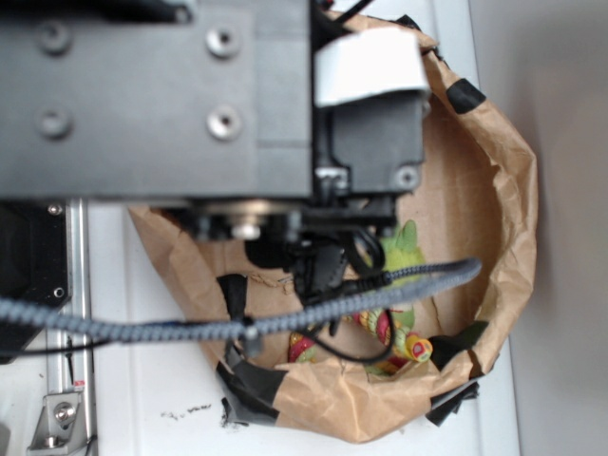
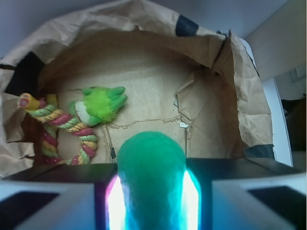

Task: Grab the green ball.

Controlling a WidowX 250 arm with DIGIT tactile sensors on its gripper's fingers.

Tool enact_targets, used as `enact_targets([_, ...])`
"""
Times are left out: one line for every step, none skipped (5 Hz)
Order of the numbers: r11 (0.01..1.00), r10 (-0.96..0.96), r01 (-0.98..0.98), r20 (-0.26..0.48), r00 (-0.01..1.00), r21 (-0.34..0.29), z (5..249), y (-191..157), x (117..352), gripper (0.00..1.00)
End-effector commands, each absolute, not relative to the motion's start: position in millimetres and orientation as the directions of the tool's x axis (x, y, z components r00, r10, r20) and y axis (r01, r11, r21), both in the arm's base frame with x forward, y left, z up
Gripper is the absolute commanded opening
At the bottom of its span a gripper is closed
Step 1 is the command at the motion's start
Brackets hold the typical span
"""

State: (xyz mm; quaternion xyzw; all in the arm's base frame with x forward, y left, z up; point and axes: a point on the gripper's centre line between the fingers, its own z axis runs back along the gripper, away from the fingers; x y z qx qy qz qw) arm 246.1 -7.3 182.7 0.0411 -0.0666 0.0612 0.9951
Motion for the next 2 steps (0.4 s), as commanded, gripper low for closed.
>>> enact_targets([0.981, 0.174, -0.188, 0.193, 0.966, 0.056, 175.0, -17.1, 251.4, 0.0])
enact_targets([0.979, 0.185, -0.198, 0.199, 0.962, 0.046, 175.5, -16.7, 250.0, 0.0])
